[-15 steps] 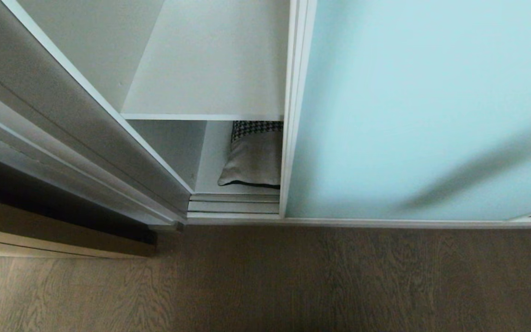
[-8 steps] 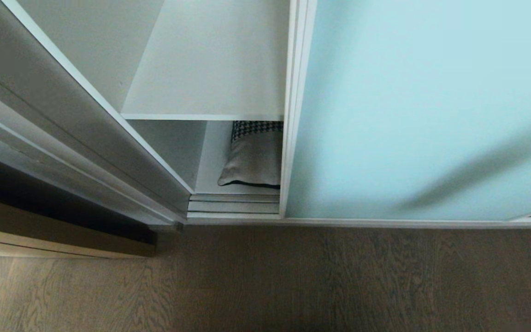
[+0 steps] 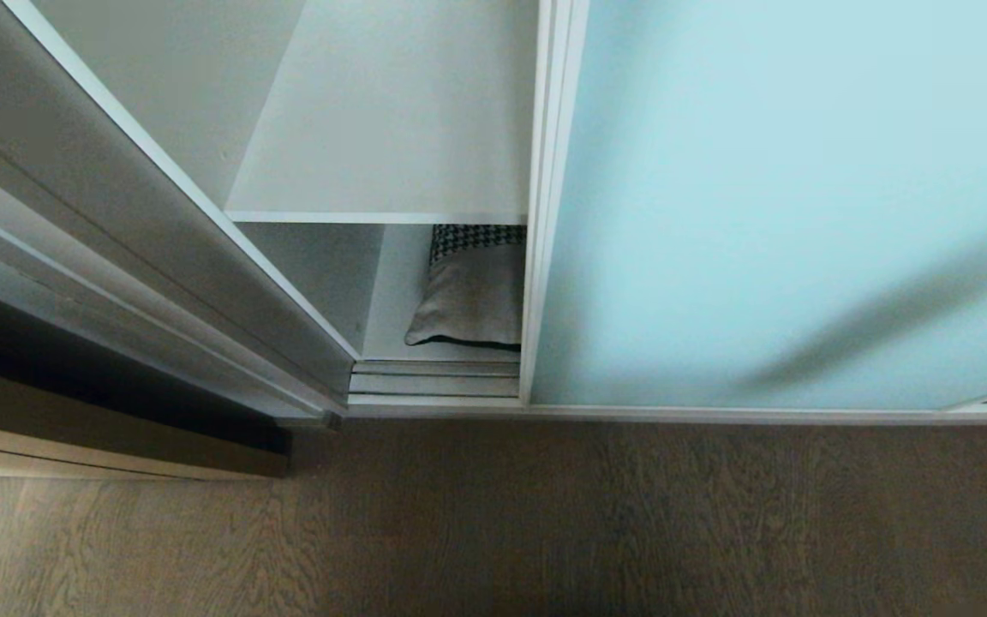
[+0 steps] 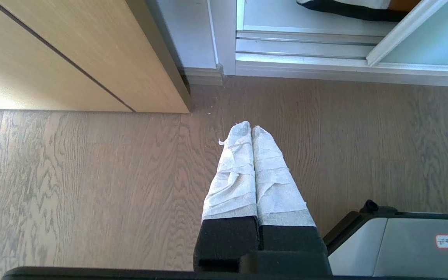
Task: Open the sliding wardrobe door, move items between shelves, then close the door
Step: Close the door
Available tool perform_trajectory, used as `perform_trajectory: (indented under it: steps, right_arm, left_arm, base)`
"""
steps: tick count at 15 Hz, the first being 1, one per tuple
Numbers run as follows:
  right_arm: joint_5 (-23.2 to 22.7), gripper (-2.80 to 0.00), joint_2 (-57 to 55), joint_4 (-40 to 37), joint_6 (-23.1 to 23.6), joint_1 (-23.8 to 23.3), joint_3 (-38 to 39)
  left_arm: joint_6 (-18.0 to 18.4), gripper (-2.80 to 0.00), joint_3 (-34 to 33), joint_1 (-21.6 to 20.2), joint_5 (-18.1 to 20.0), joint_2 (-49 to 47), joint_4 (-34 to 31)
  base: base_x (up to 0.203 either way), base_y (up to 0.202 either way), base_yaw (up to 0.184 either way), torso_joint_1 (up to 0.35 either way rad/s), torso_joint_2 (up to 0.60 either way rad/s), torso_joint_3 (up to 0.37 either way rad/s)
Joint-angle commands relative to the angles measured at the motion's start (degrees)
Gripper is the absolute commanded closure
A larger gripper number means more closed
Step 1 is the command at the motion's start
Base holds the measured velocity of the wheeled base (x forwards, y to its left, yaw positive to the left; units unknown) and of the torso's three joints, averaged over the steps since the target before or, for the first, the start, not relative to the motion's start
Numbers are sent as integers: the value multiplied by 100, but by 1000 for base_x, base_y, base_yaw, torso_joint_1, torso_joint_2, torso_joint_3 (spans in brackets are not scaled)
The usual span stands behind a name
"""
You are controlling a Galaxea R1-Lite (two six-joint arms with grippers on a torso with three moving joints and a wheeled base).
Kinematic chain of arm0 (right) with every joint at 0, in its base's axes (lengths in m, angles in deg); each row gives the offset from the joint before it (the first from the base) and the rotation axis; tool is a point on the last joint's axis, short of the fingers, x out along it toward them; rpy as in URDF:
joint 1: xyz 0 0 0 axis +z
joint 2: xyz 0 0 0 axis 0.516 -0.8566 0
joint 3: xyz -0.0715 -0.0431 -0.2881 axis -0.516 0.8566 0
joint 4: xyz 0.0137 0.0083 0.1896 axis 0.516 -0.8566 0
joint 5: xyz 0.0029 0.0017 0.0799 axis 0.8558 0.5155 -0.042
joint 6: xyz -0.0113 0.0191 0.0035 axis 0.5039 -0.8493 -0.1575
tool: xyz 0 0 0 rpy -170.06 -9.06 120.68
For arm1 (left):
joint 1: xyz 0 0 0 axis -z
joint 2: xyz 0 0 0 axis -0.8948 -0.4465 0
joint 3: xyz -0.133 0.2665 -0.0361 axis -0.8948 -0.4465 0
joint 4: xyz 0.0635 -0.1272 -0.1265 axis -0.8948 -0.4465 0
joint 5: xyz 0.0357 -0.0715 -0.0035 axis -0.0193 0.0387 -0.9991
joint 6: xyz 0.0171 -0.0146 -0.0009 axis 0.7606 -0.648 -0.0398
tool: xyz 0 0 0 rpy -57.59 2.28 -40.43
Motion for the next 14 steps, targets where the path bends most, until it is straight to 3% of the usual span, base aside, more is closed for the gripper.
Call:
perform_trajectory:
  steps: [1, 5, 8, 11, 14]
  right_arm:
    - [-2, 0, -1, 1, 0, 5, 1]
    - [-2, 0, -1, 1, 0, 1, 0]
    - [-2, 0, -1, 1, 0, 5, 7]
    - [-2, 0, -1, 1, 0, 5, 9]
    - [-2, 0, -1, 1, 0, 5, 0]
  left_arm:
    - [25, 0, -8, -2, 1, -9, -4]
    - [3, 0, -8, -2, -8, -9, -4]
    - [258, 0, 44, -2, -23, -18, 5]
    - [319, 0, 913, -2, 1, -217, -113]
    - [189, 0, 2271, -1, 59, -1252, -157]
  base:
    - [0, 0, 0, 0, 0, 0]
    - [0, 0, 0, 0, 0, 0]
    - [0, 0, 0, 0, 0, 0]
    - [0, 0, 0, 0, 0, 0]
    - [0, 0, 0, 0, 0, 0]
